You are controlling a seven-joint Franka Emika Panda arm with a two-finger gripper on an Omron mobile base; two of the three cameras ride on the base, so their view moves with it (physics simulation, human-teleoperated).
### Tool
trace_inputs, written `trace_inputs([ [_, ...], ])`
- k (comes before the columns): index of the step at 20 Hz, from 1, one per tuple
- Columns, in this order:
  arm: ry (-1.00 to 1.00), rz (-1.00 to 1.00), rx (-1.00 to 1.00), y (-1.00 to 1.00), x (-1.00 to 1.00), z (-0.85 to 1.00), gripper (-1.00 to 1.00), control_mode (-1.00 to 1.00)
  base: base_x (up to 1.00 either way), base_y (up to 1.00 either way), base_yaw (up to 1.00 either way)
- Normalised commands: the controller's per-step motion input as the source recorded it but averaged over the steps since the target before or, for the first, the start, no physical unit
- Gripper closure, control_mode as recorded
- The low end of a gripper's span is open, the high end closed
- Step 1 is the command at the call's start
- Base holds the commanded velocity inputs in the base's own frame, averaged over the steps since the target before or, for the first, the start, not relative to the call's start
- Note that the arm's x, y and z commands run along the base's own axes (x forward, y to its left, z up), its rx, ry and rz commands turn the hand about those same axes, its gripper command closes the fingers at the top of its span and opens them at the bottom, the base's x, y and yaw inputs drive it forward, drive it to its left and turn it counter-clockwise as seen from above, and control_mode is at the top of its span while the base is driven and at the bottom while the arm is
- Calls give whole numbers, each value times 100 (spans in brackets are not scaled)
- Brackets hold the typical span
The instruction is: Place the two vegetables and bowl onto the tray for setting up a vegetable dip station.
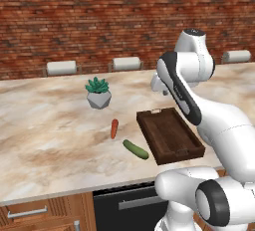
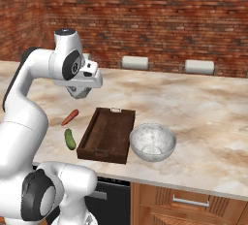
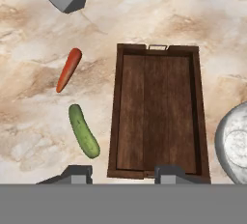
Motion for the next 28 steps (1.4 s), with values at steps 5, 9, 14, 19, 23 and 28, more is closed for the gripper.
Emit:
trace_inputs([
  [5,5,1,0,4,-3,0,-100,-100,0,0,0],
  [9,5,4,0,22,-19,-3,-100,-100,0,0,0],
  [14,0,6,0,40,-12,-13,-100,-100,0,0,0],
  [19,0,9,-1,43,-5,-24,-100,-100,0,0,0],
  [23,0,12,-1,31,0,-37,-100,-100,0,0,0],
  [28,0,13,-1,17,0,-45,-100,-100,0,0,0],
])
